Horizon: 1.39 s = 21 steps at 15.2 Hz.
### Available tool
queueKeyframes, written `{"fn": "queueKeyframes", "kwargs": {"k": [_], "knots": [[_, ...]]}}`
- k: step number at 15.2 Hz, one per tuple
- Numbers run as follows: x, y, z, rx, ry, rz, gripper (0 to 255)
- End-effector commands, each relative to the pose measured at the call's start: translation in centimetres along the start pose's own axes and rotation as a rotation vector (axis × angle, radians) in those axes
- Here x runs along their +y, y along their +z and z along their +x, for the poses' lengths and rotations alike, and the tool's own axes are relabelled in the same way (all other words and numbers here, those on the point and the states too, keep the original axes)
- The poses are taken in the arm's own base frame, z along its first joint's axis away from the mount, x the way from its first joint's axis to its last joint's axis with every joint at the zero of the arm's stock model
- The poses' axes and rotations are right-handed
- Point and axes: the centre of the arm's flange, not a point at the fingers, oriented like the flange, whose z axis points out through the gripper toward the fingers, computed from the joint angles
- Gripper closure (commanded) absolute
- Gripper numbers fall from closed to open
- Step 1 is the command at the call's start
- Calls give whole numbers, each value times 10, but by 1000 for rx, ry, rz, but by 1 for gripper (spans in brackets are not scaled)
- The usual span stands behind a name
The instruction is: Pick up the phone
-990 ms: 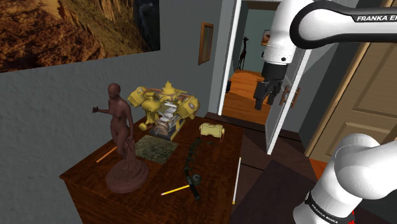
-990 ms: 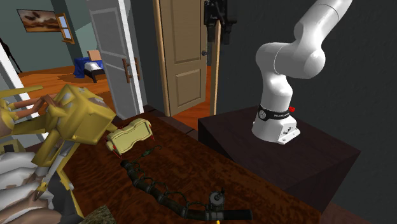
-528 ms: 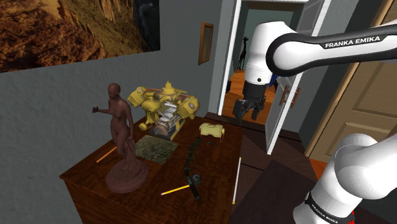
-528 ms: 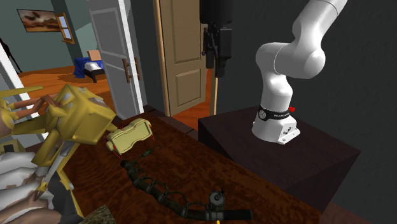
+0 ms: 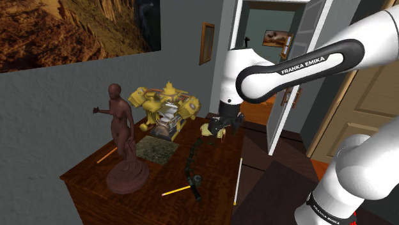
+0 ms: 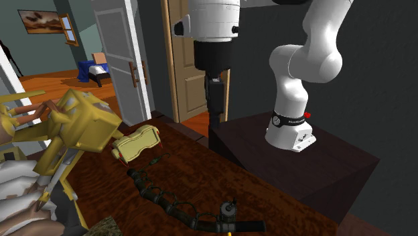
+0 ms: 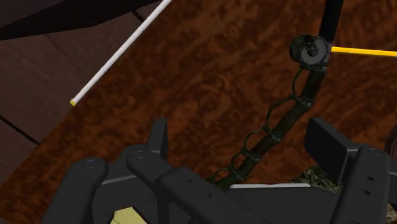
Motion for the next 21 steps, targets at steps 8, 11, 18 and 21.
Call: {"fn": "queueKeyframes", "kwargs": {"k": [8, 11, 18, 21], "knots": [[-69, 85, 42, 14, 153, -7, 0], [-91, 113, 59, 18, 203, -9, 0], [-109, 158, 75, 22, 244, -12, 0], [-109, 174, 75, 22, 244, -12, 0]]}}
